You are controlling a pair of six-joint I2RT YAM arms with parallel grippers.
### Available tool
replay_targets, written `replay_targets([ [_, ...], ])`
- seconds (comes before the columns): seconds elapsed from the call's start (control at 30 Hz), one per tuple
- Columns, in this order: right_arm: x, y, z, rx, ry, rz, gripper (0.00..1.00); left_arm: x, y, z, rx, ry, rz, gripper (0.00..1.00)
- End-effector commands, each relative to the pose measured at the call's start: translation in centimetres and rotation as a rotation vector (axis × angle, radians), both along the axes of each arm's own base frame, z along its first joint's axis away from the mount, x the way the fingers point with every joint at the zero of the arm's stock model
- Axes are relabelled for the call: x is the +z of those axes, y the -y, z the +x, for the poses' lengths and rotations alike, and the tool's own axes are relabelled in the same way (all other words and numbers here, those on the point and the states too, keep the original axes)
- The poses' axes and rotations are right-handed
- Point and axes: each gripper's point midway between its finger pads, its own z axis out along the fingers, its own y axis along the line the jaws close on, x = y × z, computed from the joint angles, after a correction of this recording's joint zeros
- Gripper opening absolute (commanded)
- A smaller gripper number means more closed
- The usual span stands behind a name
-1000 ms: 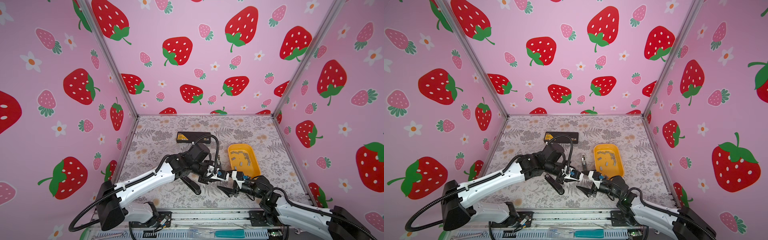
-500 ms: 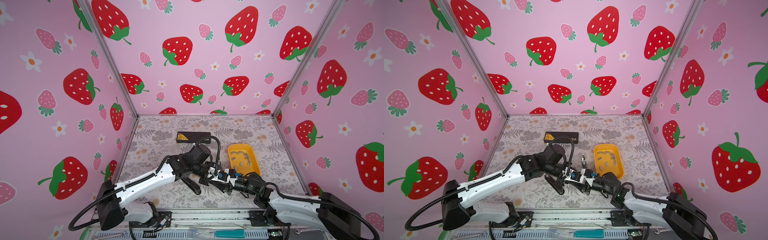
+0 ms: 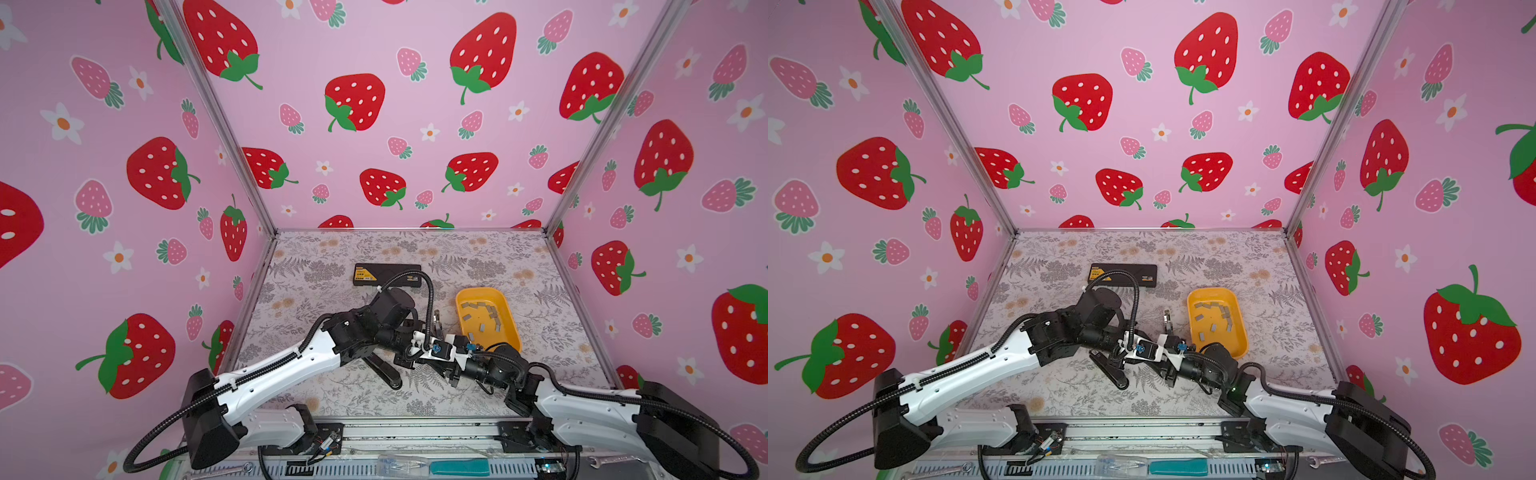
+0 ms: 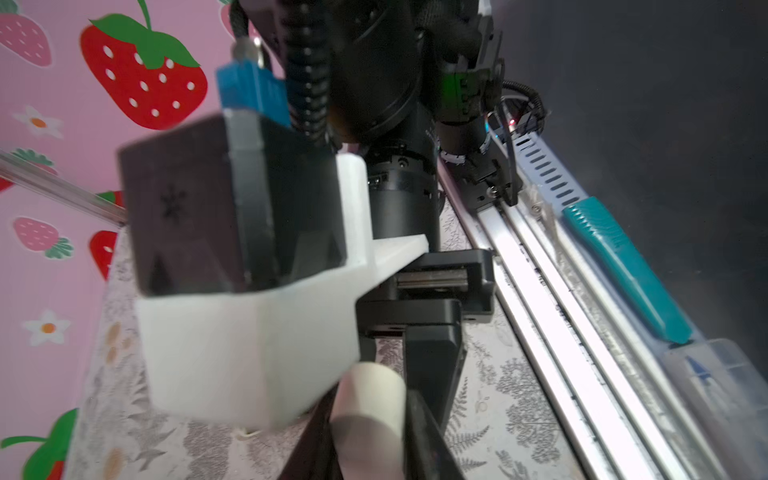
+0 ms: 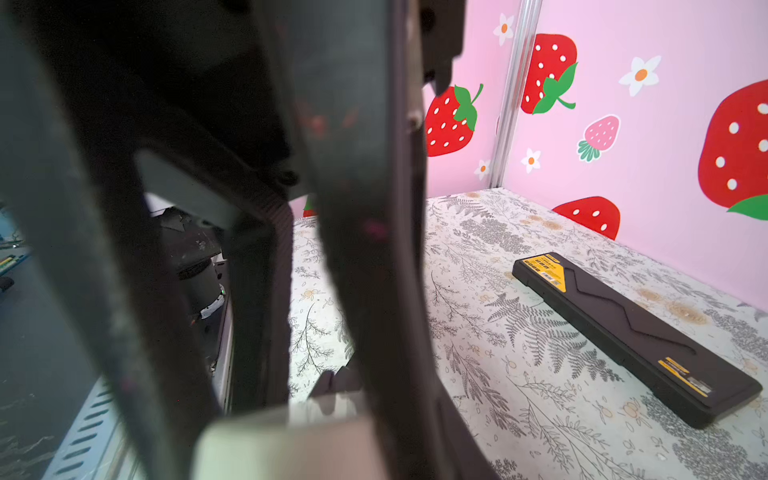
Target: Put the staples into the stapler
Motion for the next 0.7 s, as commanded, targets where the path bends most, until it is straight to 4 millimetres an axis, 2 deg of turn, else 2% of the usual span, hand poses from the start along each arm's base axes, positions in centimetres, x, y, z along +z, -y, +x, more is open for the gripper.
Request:
replay_targets([
  [0.0,0.5,0.4,2.4,-0.128,-0.086,0.004,0.14,1.4,-1.1,0.1,-0.009,0.142,-0.027,0.39],
  [0.17,-0.6,0.7,5.1,-0.283,-0.162,-0.081,0.11,3.1,-3.1,3.4,0.164,0.281,-0.111,0.59],
  [0.27,-1.8,0.8,6.9,-0.385,-0.234,-0.146,0.09,6.0,-5.0,5.7,0.279,0.328,-0.254,0.68],
  [0.33,-3.0,0.7,7.9,-0.443,-0.291,-0.212,0.05,7.8,-6.8,7.2,0.359,0.356,-0.336,0.7],
  [0.43,-5.2,0.1,8.6,-0.49,-0.381,-0.3,0.03,9.1,-8.9,9.2,0.48,0.4,-0.392,0.71],
  [0.6,-9.2,-1.3,10.1,-0.568,-0.474,-0.468,0.0,8.4,-10.2,11.3,0.592,0.454,-0.328,0.71],
  [0.67,-10.7,-1.4,10.8,-0.614,-0.496,-0.532,0.0,8.4,-10.2,11.2,0.589,0.452,-0.323,0.71],
])
